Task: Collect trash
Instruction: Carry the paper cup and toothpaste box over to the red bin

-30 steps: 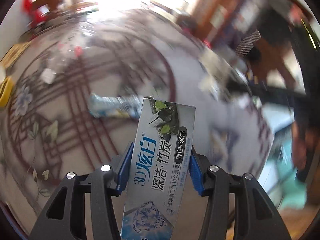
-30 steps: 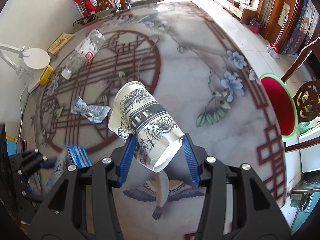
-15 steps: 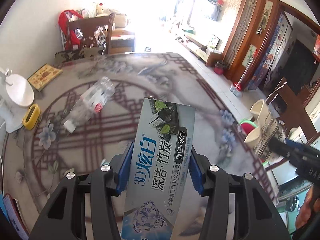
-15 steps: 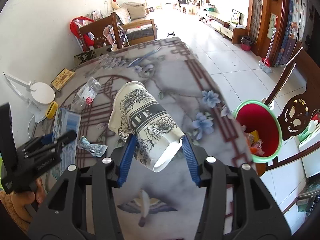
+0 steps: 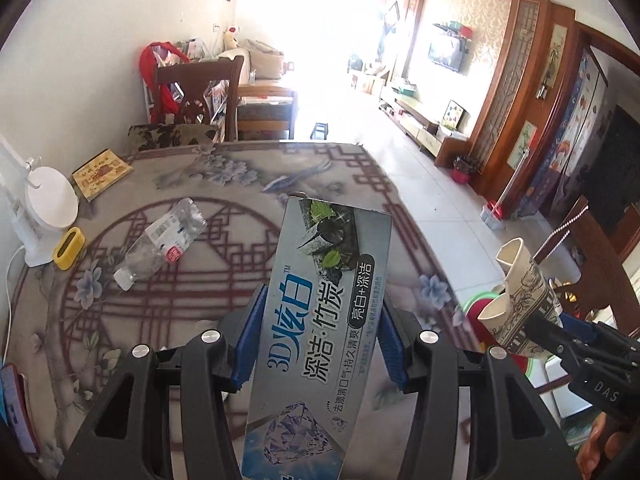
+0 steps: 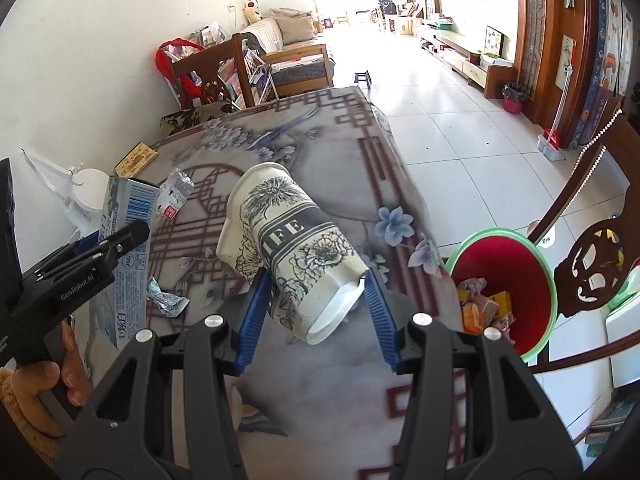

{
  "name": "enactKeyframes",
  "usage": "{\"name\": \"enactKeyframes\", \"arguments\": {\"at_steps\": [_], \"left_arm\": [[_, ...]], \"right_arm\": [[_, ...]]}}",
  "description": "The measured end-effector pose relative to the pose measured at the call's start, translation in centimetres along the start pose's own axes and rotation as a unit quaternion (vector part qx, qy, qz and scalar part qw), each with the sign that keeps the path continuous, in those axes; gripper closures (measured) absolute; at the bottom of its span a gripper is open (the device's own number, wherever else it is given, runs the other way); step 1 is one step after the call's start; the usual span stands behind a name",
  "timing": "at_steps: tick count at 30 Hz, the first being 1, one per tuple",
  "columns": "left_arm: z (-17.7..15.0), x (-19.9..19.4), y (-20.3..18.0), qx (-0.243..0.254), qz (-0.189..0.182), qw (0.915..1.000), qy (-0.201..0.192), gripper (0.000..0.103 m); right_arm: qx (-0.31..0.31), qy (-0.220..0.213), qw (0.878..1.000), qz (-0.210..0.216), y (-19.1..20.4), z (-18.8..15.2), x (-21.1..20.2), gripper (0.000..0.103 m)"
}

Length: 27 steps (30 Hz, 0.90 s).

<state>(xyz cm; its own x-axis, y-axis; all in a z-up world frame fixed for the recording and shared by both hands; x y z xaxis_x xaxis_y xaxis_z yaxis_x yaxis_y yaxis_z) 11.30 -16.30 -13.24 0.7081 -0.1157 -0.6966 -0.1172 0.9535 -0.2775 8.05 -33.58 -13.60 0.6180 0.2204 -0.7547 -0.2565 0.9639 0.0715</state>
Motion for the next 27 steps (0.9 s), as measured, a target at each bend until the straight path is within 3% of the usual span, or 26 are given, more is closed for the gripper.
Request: {"name": "enactKeyframes", "arguments": {"at_steps": [11, 27], "left_arm": [[-1.9, 0.0, -7.3, 0.027, -0.008, 0.9996, -0.001, 0.054], [-3.1, 0.9, -12.3, 0.058, -0.007, 0.9983, 0.003, 0.054]], "right_arm": [[0.005, -0.021, 1.0, -0.006, -6.5, 0.7, -1.5, 0.056], [0.026, -0.019, 0.999, -0.022, -12.5, -0.3, -1.7, 0.056]]}}
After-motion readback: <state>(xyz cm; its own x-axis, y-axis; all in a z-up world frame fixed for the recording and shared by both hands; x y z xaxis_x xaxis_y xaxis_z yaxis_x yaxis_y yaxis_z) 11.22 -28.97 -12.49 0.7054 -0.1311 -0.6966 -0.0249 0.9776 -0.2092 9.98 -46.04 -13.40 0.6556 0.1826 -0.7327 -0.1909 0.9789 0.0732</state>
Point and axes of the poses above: each gripper's, at about its wrist camera, not at the fingertips, and x roughly the way its jaws point, y to its left, z to its top, the point moved 8 cm from there along x, roughly the way its jaws point, and after that the axes turned 12 degrees about -x, right-handed, at the moved point
